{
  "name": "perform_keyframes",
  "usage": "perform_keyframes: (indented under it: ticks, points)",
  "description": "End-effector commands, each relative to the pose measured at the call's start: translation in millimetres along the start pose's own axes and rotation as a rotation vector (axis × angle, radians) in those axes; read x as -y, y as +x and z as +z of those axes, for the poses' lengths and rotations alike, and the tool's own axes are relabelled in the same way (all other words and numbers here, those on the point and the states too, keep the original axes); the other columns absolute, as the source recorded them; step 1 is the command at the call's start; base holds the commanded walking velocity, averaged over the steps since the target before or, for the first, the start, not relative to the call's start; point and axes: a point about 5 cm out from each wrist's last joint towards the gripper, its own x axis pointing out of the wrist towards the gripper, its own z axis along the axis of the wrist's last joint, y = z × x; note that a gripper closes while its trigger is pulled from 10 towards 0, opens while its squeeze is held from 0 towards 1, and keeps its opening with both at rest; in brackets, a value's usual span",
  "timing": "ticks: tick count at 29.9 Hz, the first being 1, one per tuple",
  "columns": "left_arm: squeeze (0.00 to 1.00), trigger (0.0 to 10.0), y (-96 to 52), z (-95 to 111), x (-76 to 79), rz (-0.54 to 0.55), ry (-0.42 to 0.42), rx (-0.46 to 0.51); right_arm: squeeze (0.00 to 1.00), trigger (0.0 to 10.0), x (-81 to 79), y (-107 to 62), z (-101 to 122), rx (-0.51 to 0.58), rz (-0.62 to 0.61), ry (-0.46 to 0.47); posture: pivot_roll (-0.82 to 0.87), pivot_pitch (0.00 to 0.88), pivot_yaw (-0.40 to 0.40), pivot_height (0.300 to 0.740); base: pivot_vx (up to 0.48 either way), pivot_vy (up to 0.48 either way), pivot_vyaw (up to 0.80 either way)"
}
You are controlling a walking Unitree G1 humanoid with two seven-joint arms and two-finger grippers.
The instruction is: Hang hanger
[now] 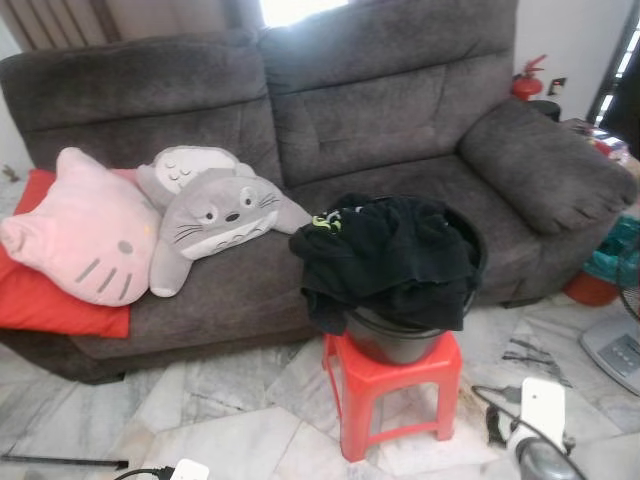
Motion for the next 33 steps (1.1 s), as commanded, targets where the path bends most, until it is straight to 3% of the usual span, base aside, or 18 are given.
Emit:
perform_keyframes:
  ticks: [1,6,8,12,15,22,25,33]
  points:
    - [0.0,10.0,-1.5,-7.7,-4.8,0.025,-0.028,-0.028,0.0,10.0,-7.9,1.5,-22.4,-0.061,0.051,-0.023,-0.21,0.0,0.089,0.74,0.0,0.0,0.0]
    - [0.0,10.0,-3.8,-17.6,-7.4,0.048,-0.072,-0.049,0.0,10.0,-7.0,-5.9,-66.9,-0.195,0.055,-0.088,-0.17,0.0,0.069,0.74,0.0,0.0,0.0]
    - [0.0,10.0,-4.6,-20.4,-8.5,0.056,-0.098,-0.053,0.0,10.0,-8.1,-7.4,-71.9,-0.197,0.061,-0.073,-0.17,0.0,0.066,0.74,0.0,0.0,0.0]
    - [0.0,10.0,-6.3,-27.7,-8.4,0.091,-0.263,-0.059,0.0,10.0,-6.6,-9.8,-78.5,-0.192,0.087,-0.117,-0.17,0.0,0.047,0.74,0.0,0.0,0.0]
    - [0.0,10.0,-6.9,-30.5,-6.8,0.098,-0.341,-0.058,0.0,10.0,0.4,-8.6,-75.9,-0.181,0.088,-0.138,-0.16,0.0,0.04,0.74,0.0,0.0,0.0]
    - [0.0,10.0,-6.9,-30.5,-6.8,0.098,-0.341,-0.058,0.0,10.0,0.4,-8.6,-75.9,-0.181,0.088,-0.138,-0.16,0.0,0.04,0.74,0.0,0.0,0.0]
    - [0.0,10.0,-7.2,-31.2,-9.0,0.095,-0.312,-0.063,0.0,10.0,-1.3,-3.2,-61.6,-0.134,0.076,-0.11,-0.16,0.0,0.073,0.74,0.0,0.0,0.8]
    - [0.0,10.0,-8.0,-32.4,-13.2,0.103,-0.296,-0.064,0.0,10.0,0.9,-5.6,-66.7,-0.124,0.091,-0.102,-0.16,0.0,0.094,0.74,0.0,0.0,0.8]
